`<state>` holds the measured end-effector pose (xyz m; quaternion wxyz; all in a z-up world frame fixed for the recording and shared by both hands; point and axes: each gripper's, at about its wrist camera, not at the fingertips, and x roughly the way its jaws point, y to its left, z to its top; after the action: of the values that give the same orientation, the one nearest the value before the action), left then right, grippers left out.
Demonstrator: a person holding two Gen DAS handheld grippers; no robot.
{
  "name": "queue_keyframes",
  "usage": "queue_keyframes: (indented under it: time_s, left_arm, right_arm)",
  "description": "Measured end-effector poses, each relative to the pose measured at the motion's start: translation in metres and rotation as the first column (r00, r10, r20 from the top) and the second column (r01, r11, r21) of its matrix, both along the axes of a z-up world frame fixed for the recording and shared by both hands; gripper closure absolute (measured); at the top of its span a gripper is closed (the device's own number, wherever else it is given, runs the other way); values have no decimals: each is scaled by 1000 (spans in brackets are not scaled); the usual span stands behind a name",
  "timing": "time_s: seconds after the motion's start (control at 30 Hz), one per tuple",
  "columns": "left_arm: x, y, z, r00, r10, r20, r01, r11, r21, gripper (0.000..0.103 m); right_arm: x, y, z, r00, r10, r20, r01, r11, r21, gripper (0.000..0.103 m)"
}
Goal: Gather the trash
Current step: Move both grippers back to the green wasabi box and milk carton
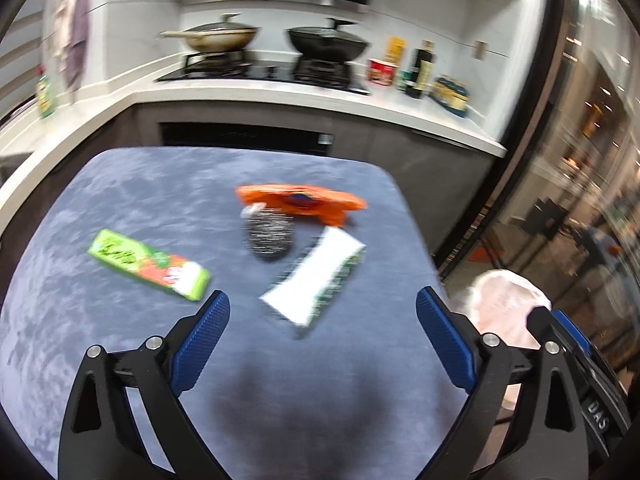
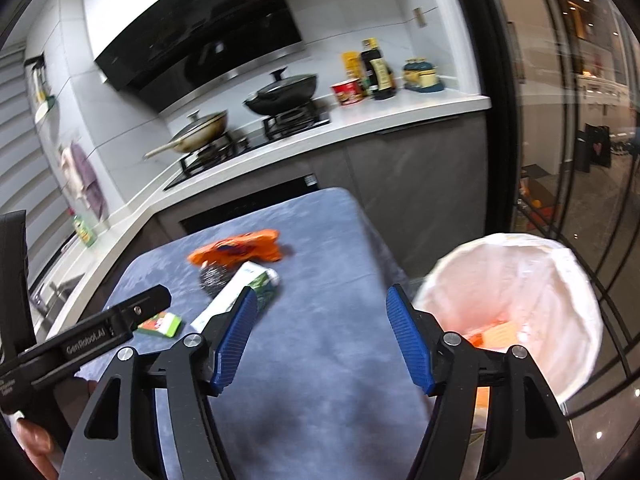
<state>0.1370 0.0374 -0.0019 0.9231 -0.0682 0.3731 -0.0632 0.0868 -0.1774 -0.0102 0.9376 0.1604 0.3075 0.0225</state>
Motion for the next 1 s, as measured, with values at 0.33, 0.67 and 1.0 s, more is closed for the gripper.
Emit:
queue_keyframes:
  time_s: [0.33,0.67,1.0]
  left_arm:
    - [26,95,-17,977,207,-56,-206,978,24,13]
    - [73,155,-40,910,390,-138,-391,920,24,13]
    - [116,170,-70,824,516,-235,-511,855,85,13]
  right_arm:
    - [37,75,-18,995,87,-53,-87,996,0,30]
    - [87,132,-55,986,88,-141,-89,996,2,26]
    - [126,154,-91,974,37,-223,-37,999,5,25]
